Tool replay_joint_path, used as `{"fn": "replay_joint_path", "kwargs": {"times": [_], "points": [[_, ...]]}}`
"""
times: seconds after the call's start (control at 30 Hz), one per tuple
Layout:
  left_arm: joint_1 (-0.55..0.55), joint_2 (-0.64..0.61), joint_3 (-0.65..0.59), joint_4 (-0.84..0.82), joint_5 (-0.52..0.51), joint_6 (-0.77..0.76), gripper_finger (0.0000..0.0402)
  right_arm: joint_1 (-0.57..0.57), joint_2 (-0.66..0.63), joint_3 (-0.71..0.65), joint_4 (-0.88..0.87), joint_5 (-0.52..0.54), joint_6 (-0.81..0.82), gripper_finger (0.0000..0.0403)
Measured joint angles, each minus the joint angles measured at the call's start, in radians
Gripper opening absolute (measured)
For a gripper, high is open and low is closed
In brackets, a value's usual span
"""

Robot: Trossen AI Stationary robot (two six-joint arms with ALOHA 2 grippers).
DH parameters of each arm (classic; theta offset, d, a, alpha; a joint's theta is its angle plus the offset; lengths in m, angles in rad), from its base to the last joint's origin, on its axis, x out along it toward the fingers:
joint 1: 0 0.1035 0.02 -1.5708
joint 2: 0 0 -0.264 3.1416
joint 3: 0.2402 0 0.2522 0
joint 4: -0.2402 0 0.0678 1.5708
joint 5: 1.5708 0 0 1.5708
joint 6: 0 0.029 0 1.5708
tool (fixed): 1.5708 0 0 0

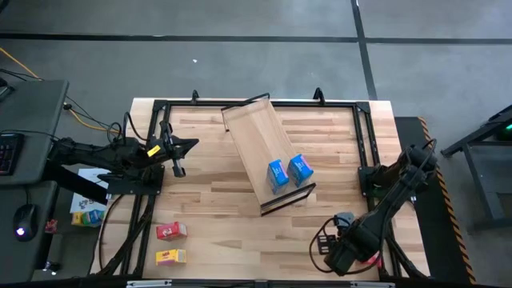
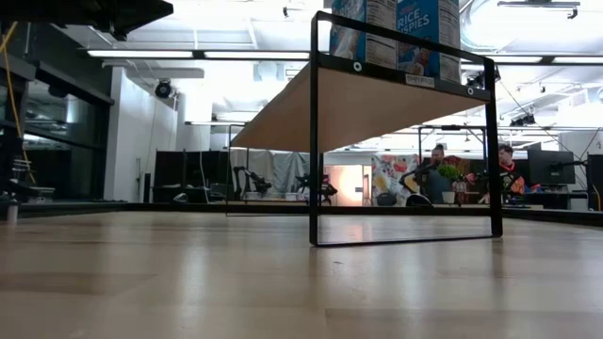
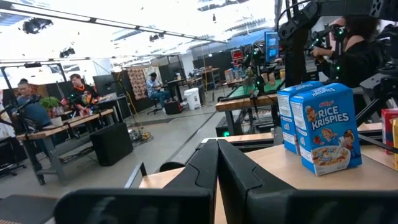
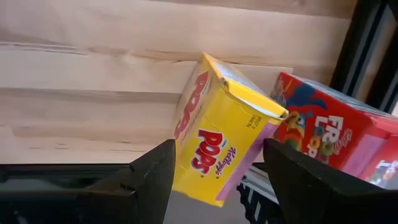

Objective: Stack cereal on shelf
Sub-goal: Put the right yellow cereal box on the shelf

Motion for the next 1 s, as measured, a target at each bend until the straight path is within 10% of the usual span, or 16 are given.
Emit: {"fn": "replay_joint_path", "kwargs": {"times": [1.0], "points": [[0.000, 0.000, 0.000, 0.003, 0.000, 0.011, 0.0001, -0.001, 0.044, 0.001, -0.054, 0.074, -0.163, 0.0236]]}}
